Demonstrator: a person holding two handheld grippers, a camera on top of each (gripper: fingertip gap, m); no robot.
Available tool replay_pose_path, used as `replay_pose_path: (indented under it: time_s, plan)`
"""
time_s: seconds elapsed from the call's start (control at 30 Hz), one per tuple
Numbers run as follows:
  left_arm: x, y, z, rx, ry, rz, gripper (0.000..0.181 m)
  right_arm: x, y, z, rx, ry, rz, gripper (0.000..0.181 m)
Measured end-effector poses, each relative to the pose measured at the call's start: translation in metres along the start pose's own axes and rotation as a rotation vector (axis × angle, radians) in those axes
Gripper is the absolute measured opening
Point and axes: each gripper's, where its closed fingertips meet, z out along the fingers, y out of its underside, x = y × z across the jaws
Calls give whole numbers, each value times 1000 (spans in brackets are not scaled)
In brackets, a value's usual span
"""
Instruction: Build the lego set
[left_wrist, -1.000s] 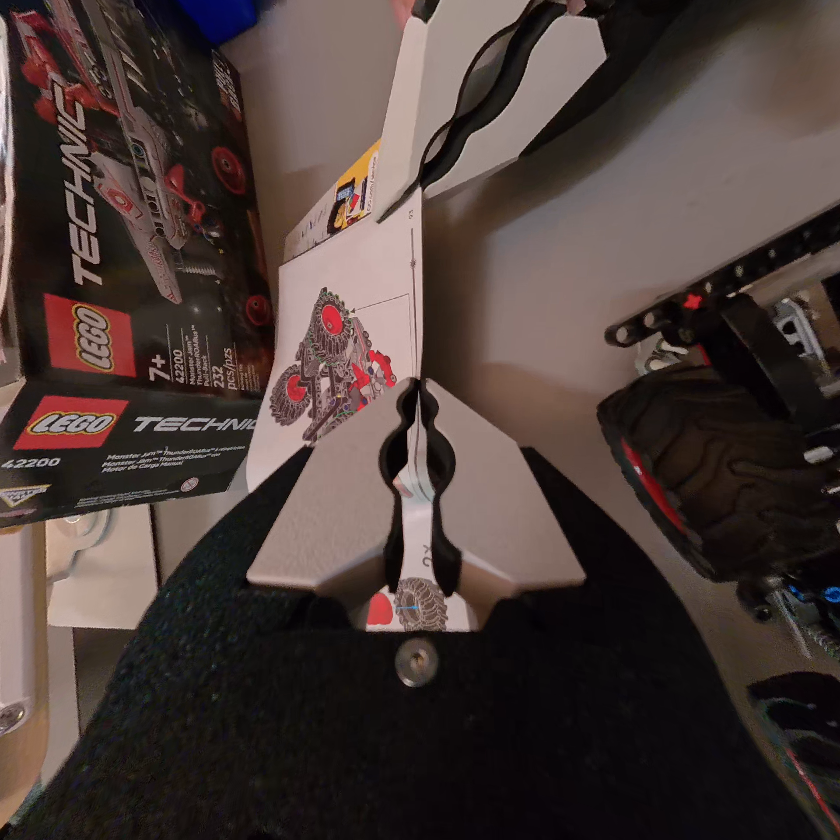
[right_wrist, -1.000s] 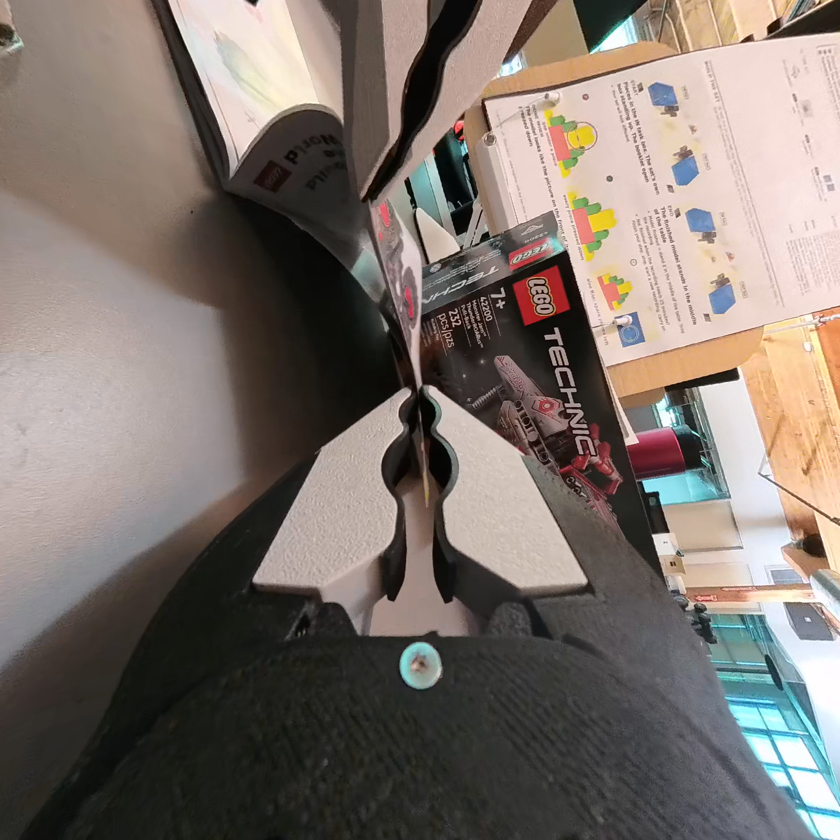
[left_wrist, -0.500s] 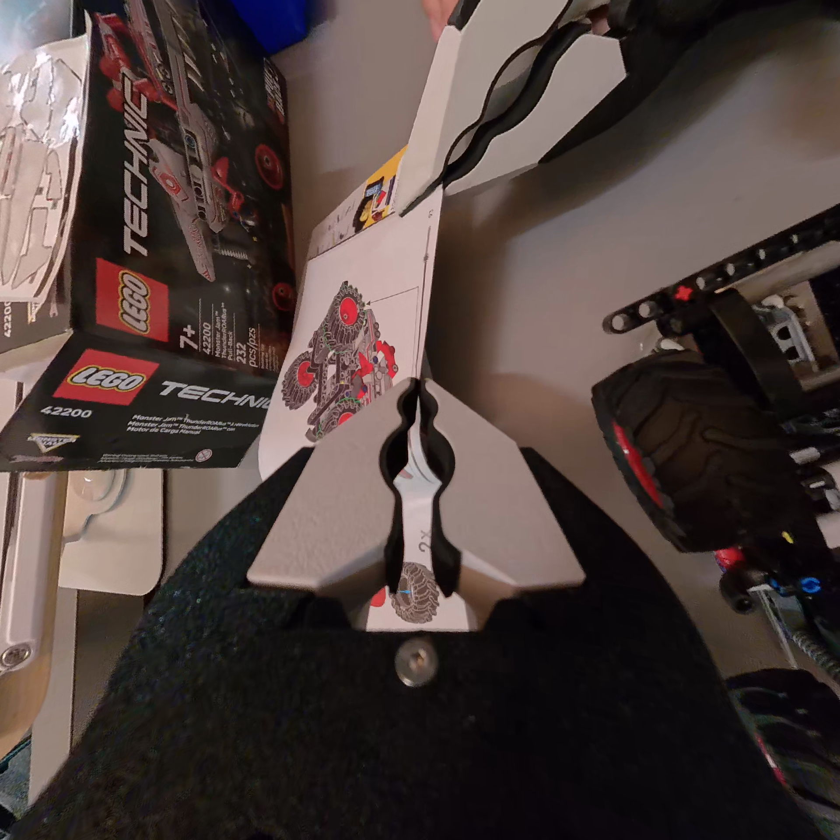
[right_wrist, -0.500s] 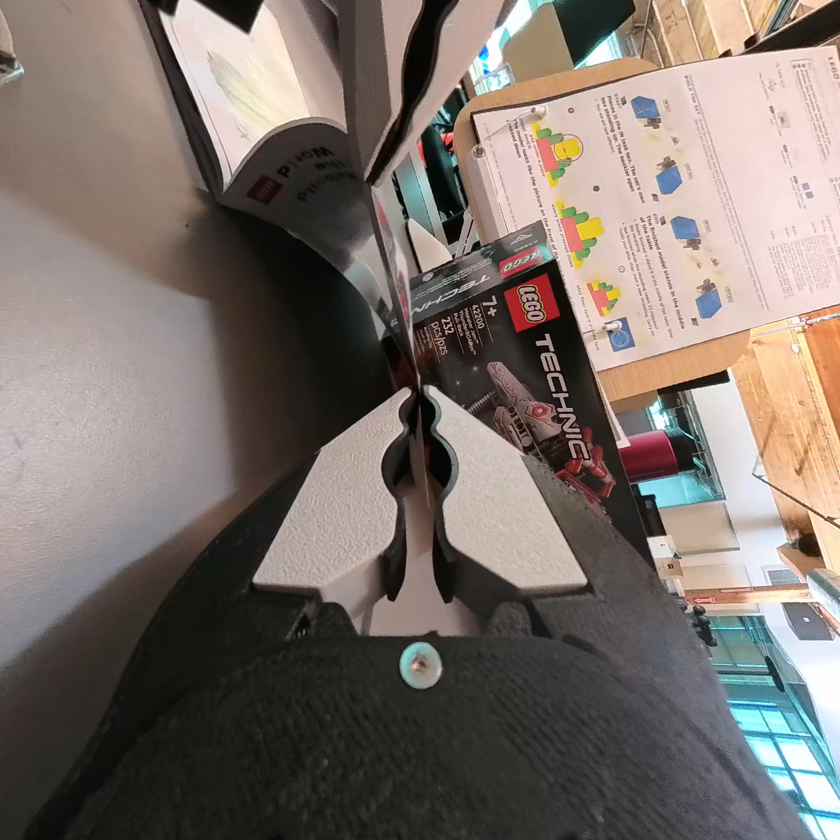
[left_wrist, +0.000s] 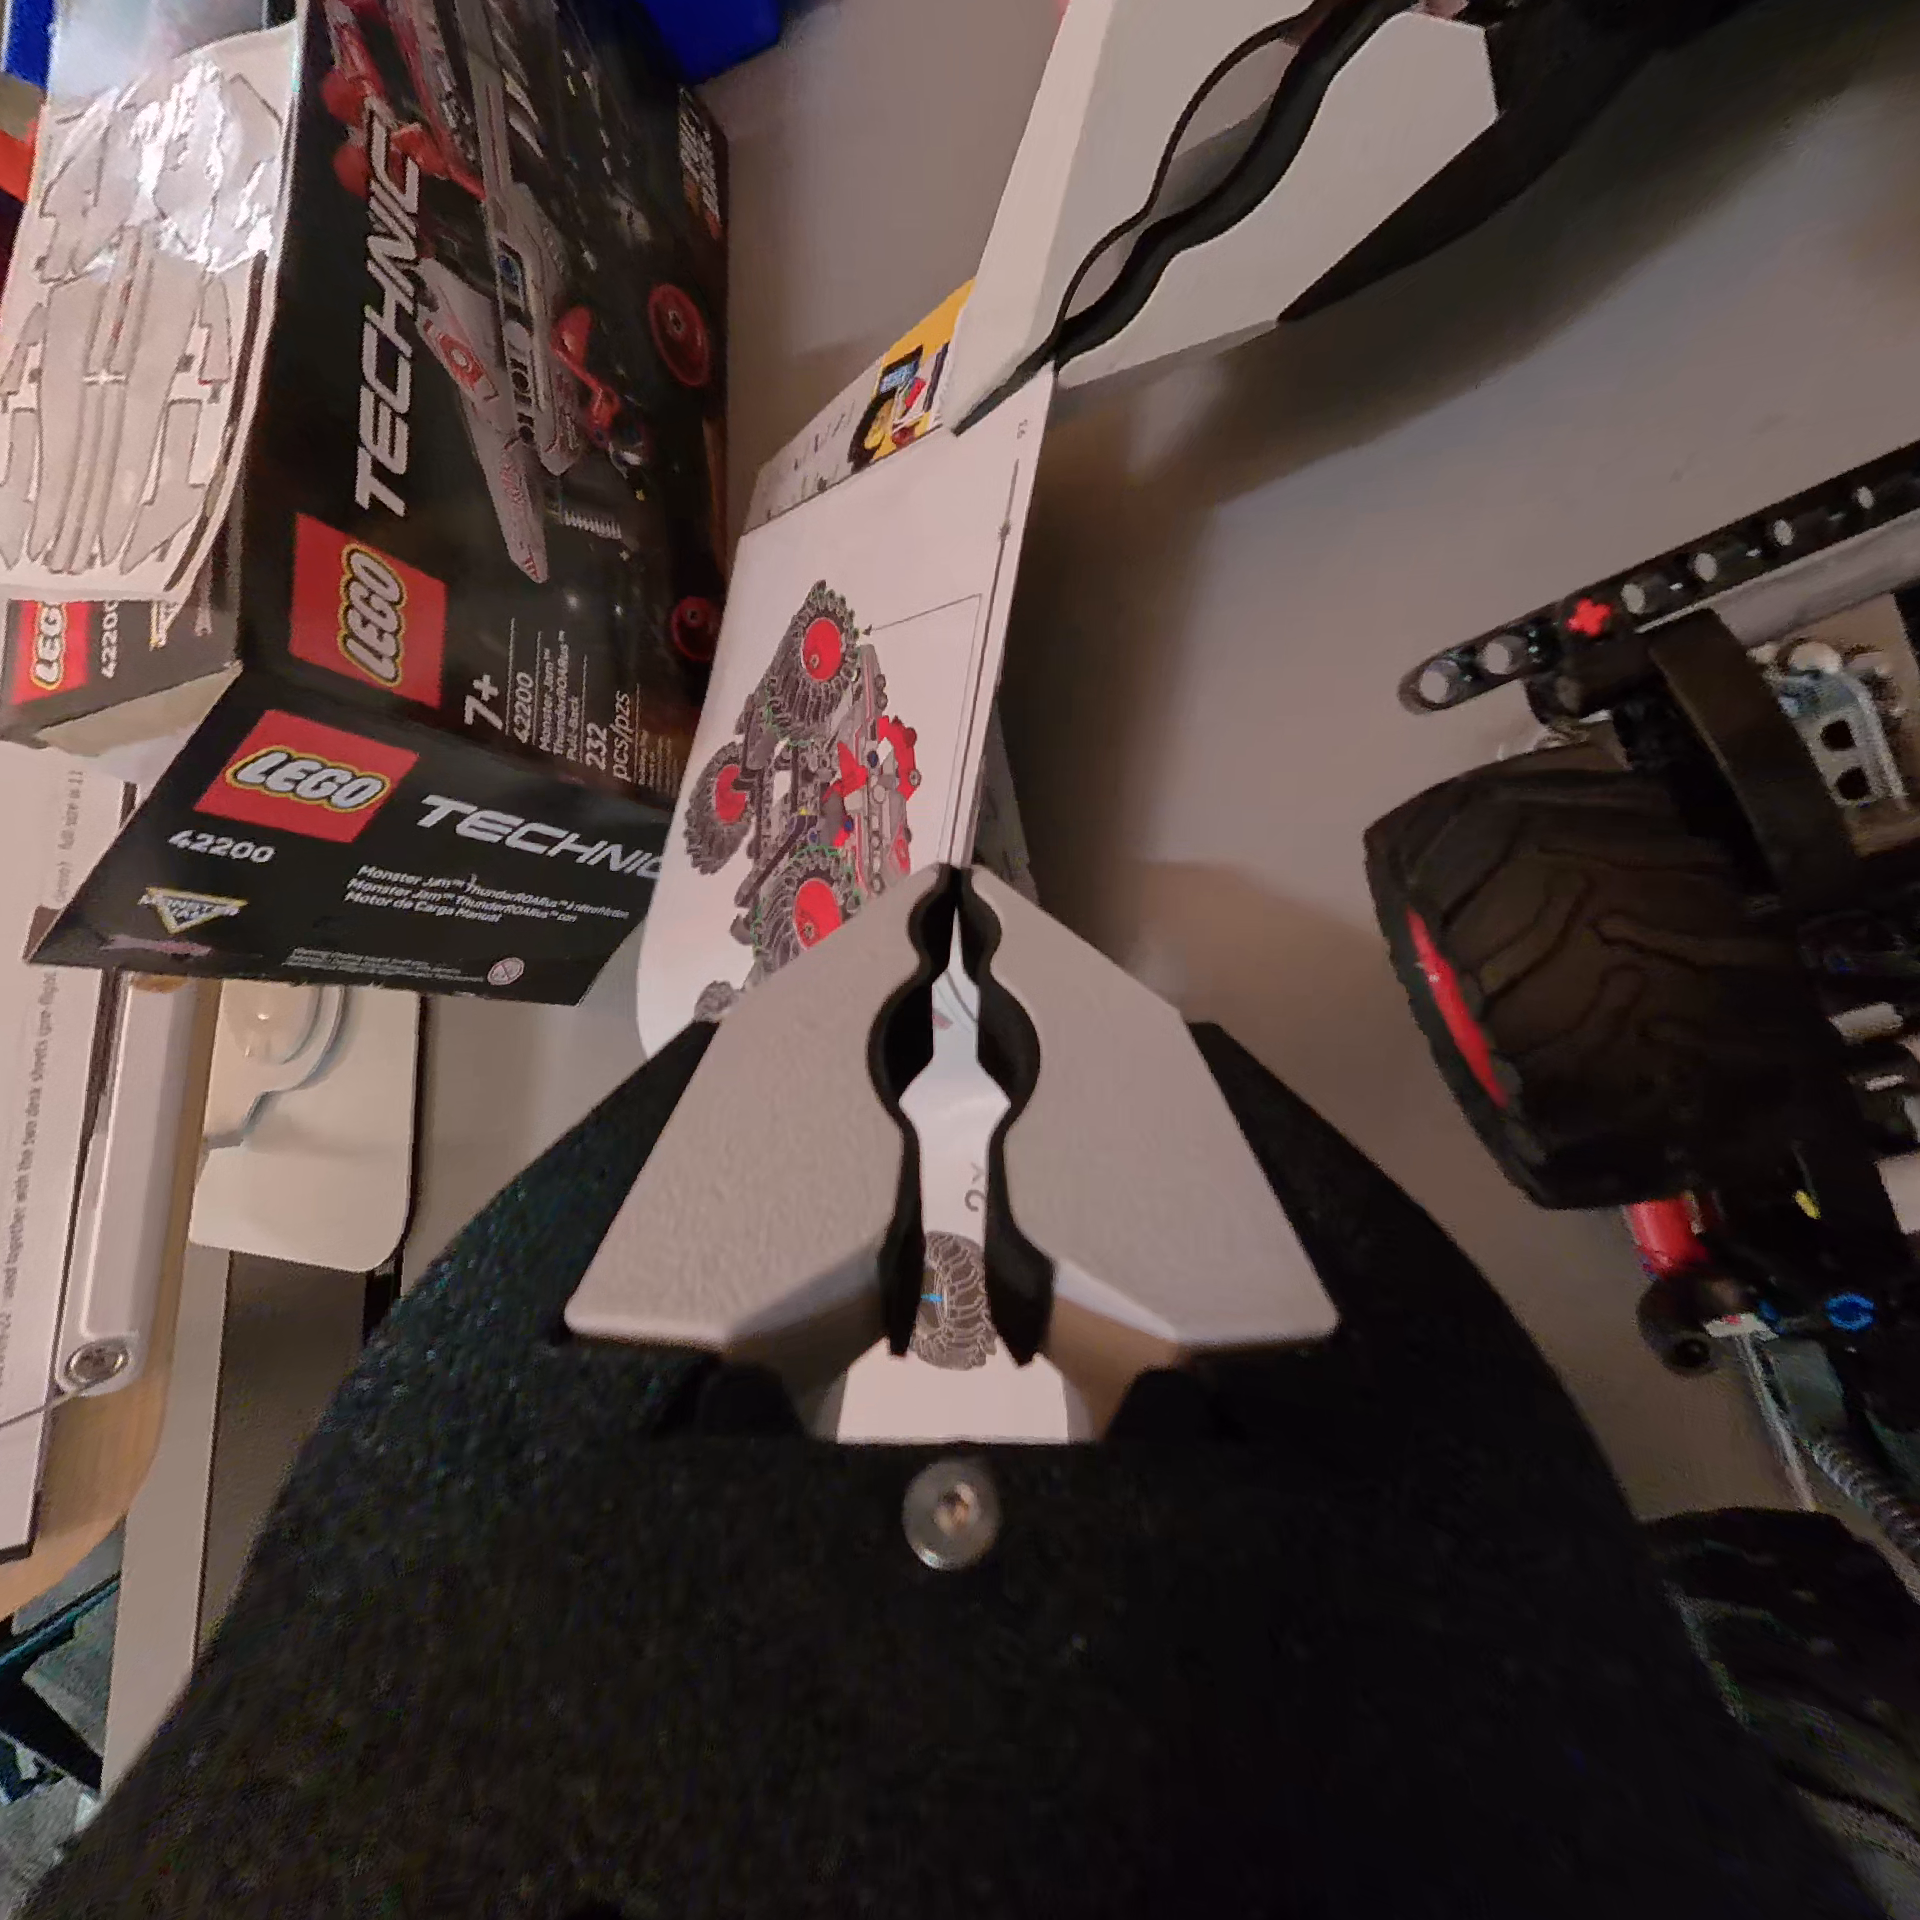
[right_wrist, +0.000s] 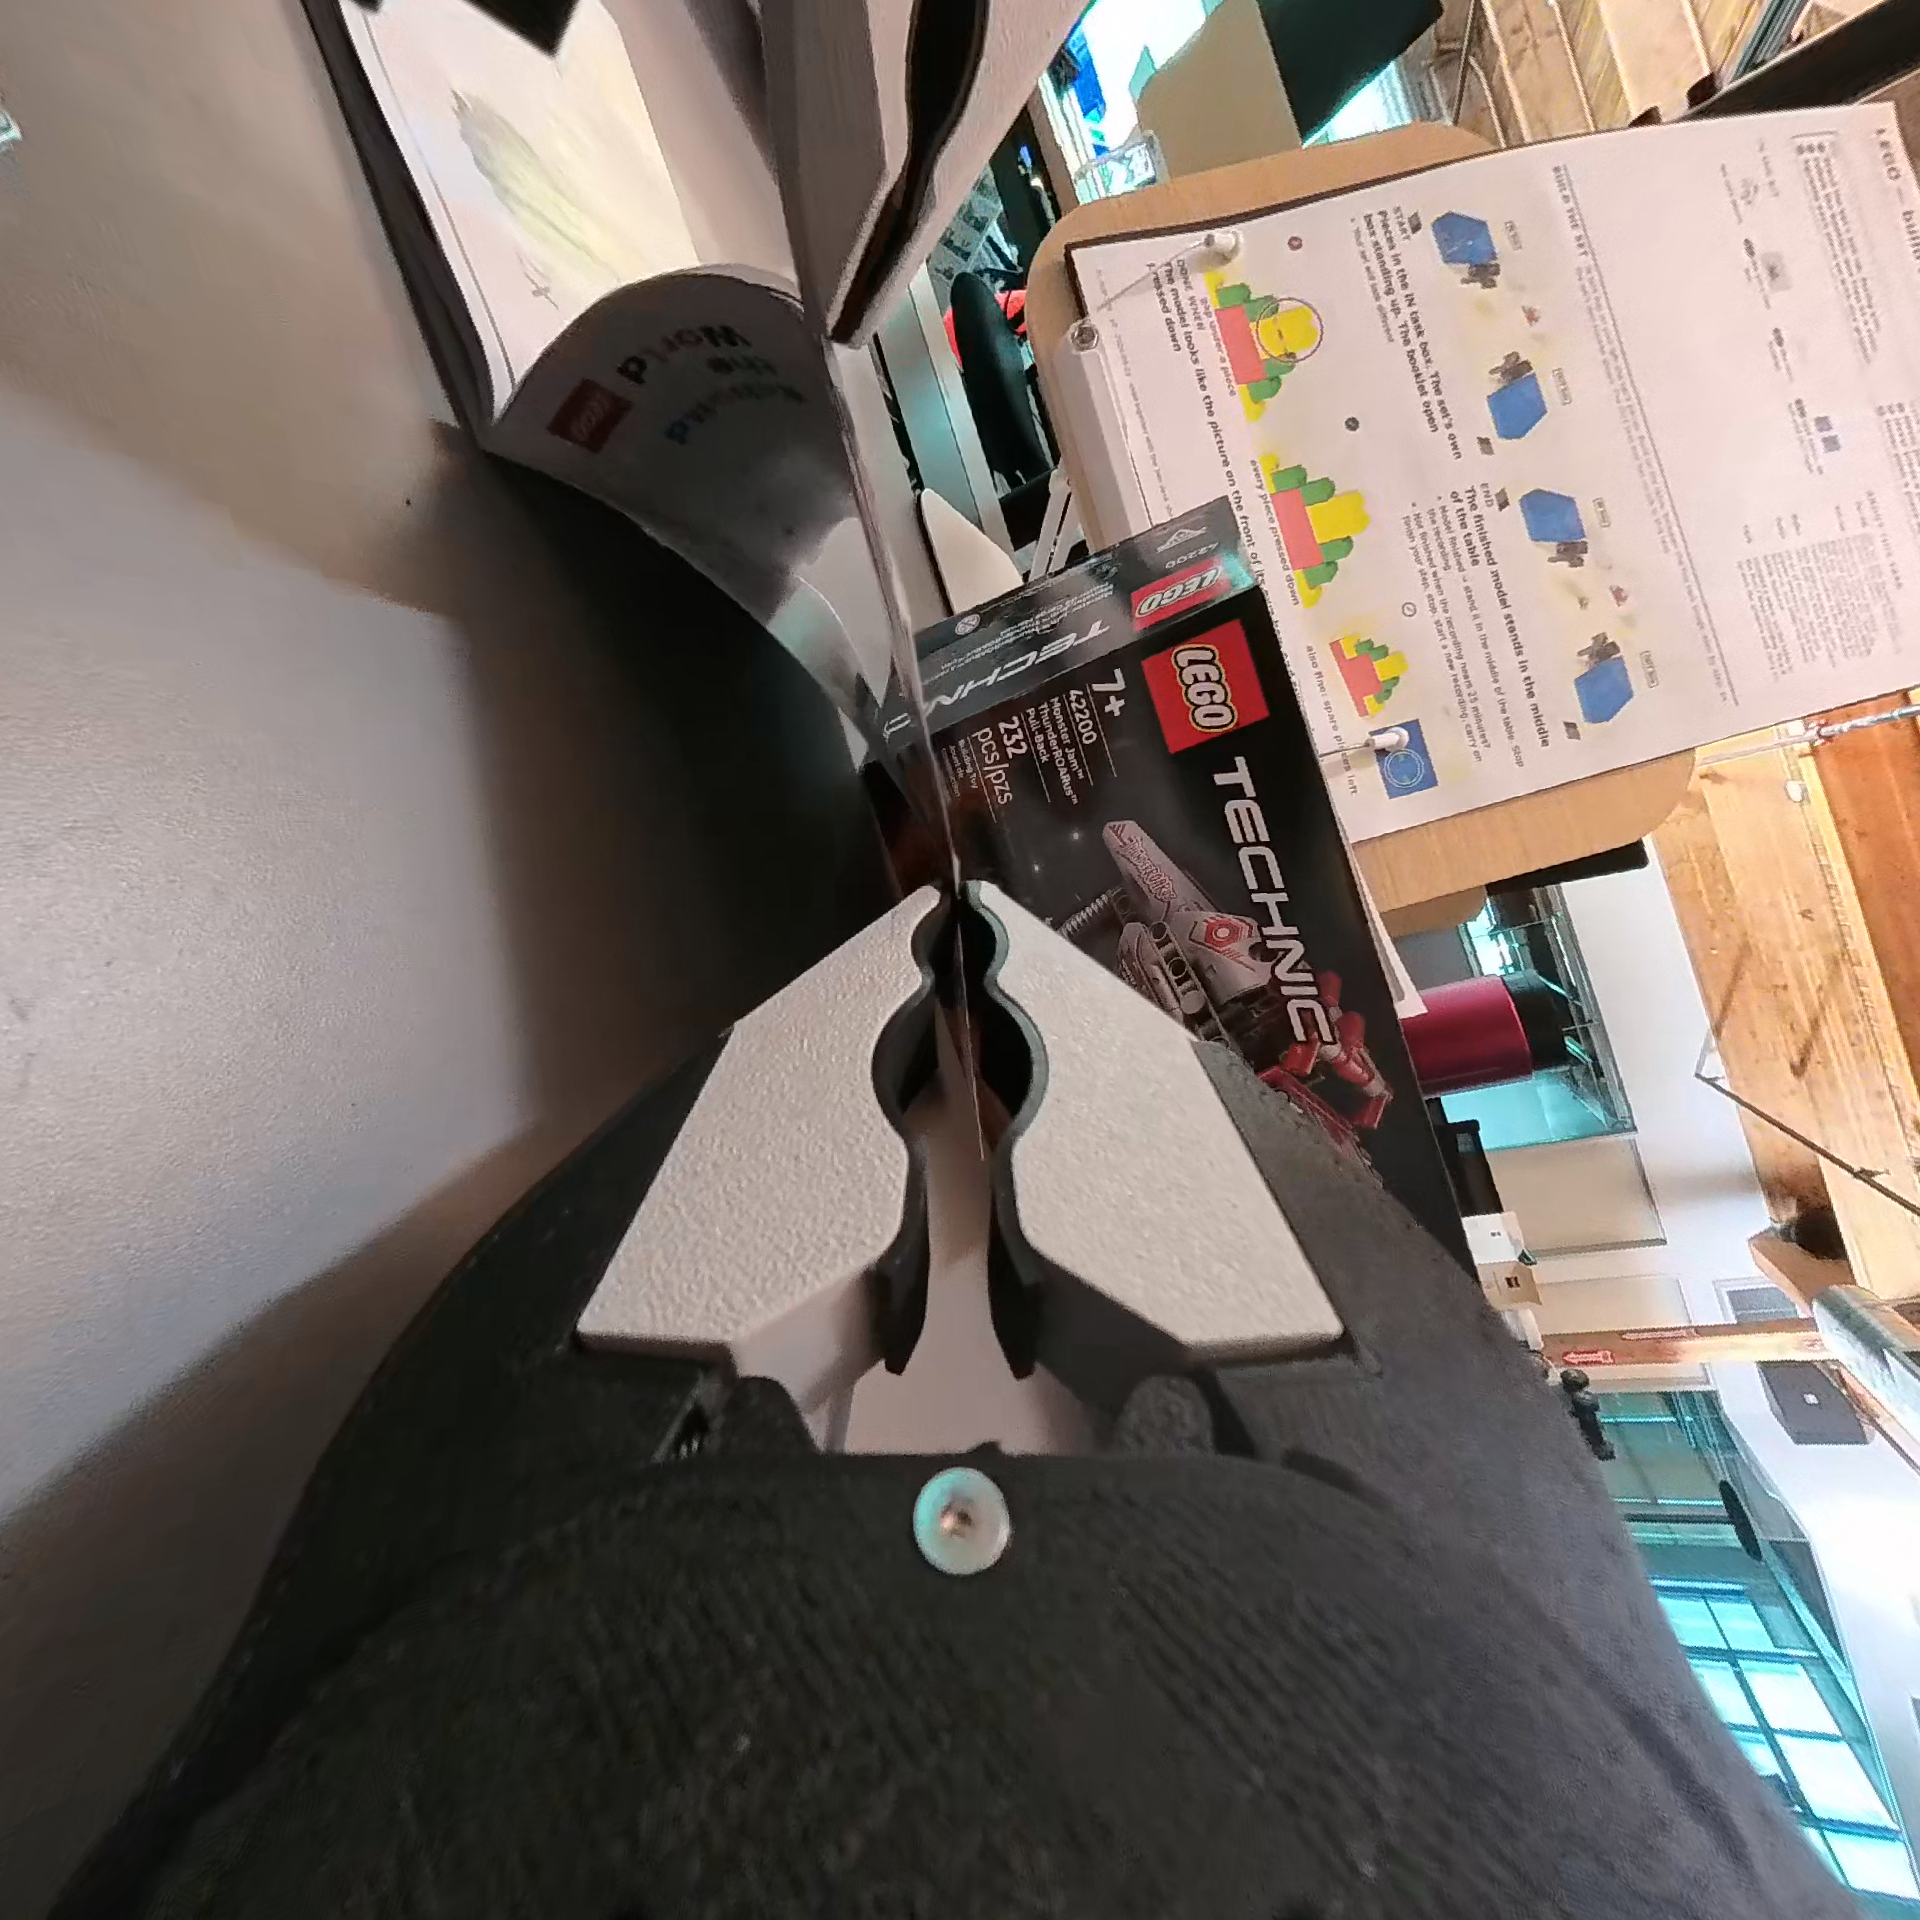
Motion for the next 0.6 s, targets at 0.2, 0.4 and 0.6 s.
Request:
replay_pose_path:
  time_s: [0.2, 0.4, 0.6]
  plan:
    - [3, -14, -3, 8, 11, 50, 8, 3, -6, 0, 7, 25, -26, 0]
    - [15, -48, 11, 22, 56, 155, 16, 5, -15, 0, 27, 56, -48, 0]
    - [11, -61, 25, -2, 28, 202, 5, 5, -19, 0, 33, 66, -70, 0]
